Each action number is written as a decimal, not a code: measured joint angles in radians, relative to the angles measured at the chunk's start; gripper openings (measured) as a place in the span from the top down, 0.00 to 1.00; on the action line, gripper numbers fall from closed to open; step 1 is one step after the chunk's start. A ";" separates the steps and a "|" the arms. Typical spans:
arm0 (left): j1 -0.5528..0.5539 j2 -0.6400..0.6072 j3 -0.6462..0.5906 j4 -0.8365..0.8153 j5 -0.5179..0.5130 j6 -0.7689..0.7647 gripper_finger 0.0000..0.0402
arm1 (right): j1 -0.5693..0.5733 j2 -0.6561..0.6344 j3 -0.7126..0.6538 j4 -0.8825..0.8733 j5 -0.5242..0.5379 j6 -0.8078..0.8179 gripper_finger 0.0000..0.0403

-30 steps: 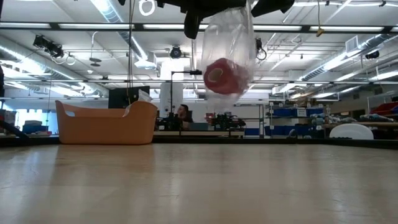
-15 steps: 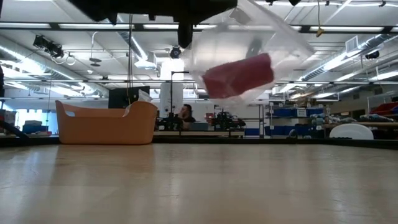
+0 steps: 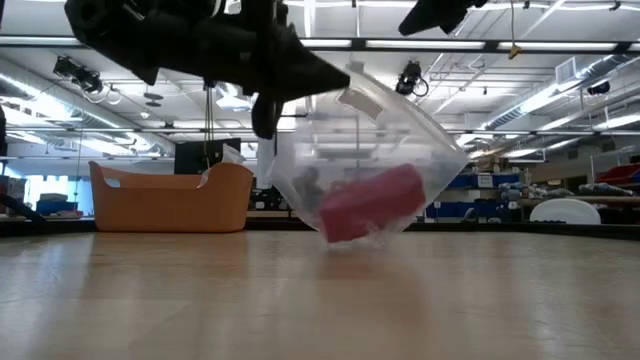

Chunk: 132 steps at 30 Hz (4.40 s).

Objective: Roll bandage
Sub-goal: Close the transparent zip bag

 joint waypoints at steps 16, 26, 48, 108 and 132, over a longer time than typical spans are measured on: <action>0.082 0.000 0.000 -0.259 -0.108 0.058 1.00 | -0.272 0.069 -0.193 0.320 -0.214 -0.084 1.00; 0.080 0.000 0.001 -0.234 -0.108 0.074 1.00 | -0.272 0.252 -0.290 0.729 -0.143 -0.022 1.00; 0.080 0.001 0.001 -0.226 -0.127 0.031 1.00 | -0.205 0.283 -0.255 0.673 -0.121 0.025 1.00; 0.073 0.184 0.146 -0.427 0.037 0.141 0.90 | -0.234 0.252 -0.415 0.625 -0.248 0.155 1.00; 0.075 0.333 0.206 -0.444 0.035 0.151 0.99 | -0.260 0.529 -0.453 0.993 -0.311 0.249 1.00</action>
